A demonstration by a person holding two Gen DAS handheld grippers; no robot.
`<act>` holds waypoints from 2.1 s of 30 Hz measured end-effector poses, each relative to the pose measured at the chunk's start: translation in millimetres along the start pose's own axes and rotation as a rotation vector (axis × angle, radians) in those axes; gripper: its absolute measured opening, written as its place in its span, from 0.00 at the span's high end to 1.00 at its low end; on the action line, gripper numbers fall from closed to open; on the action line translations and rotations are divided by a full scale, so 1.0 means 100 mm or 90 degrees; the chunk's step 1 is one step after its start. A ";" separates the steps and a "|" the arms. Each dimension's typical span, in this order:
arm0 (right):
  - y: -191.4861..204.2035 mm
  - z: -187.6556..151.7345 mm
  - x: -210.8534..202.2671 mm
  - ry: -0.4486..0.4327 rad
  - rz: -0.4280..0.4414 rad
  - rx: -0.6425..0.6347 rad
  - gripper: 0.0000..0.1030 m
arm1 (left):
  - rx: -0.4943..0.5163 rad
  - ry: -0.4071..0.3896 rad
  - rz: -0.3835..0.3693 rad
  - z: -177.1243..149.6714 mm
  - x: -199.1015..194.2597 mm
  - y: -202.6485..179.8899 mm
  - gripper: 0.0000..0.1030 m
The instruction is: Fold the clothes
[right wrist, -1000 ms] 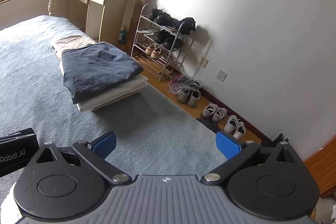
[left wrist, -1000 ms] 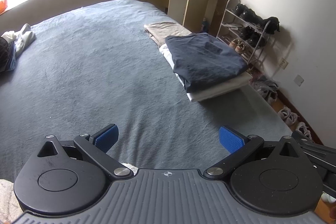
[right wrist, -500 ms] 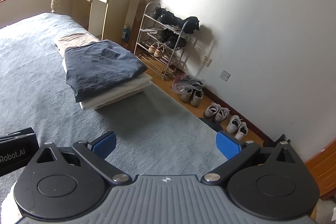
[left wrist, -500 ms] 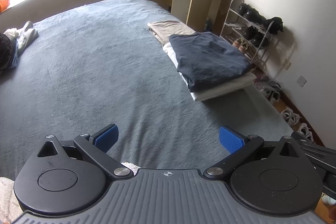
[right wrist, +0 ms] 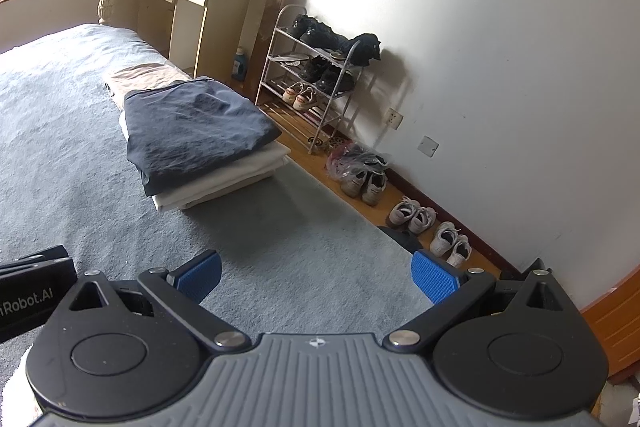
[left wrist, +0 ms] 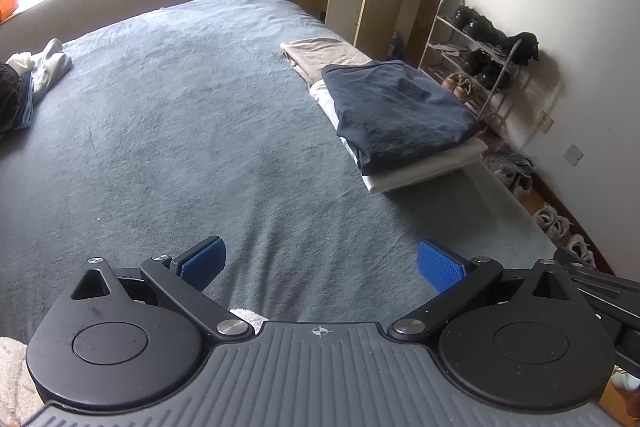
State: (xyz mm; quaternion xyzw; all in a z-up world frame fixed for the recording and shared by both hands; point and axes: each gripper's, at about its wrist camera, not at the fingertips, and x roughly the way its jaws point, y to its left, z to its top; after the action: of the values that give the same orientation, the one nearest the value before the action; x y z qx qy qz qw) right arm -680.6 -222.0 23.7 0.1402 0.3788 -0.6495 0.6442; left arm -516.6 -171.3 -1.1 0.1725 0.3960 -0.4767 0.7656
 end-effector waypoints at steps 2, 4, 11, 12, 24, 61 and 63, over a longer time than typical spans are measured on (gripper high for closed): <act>0.00 0.00 0.00 -0.001 0.000 0.001 0.00 | 0.000 -0.001 0.000 0.00 -0.01 0.00 0.00; 0.00 0.00 -0.01 -0.001 0.000 0.002 0.00 | 0.000 -0.002 0.001 0.00 -0.01 0.00 0.00; 0.00 -0.02 -0.01 0.000 0.000 0.002 0.00 | -0.001 0.001 0.001 -0.01 0.00 0.01 0.00; 0.00 -0.02 -0.01 0.001 0.000 0.002 0.00 | -0.001 0.001 0.002 -0.01 0.00 0.01 0.00; 0.01 -0.01 -0.01 0.001 0.001 0.002 0.00 | -0.003 0.003 0.002 0.00 0.01 0.03 0.00; 0.03 0.01 -0.02 -0.001 0.001 -0.002 0.00 | -0.008 0.006 0.003 0.01 -0.01 0.07 0.00; 0.03 0.01 -0.02 -0.001 0.000 -0.003 0.00 | -0.008 0.006 0.004 0.01 0.00 0.07 0.00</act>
State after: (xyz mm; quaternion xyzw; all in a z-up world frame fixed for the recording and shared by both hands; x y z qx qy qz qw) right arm -676.8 -221.1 24.6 0.1385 0.3798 -0.6486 0.6449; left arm -510.5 -168.5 -1.2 0.1709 0.4021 -0.4712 0.7662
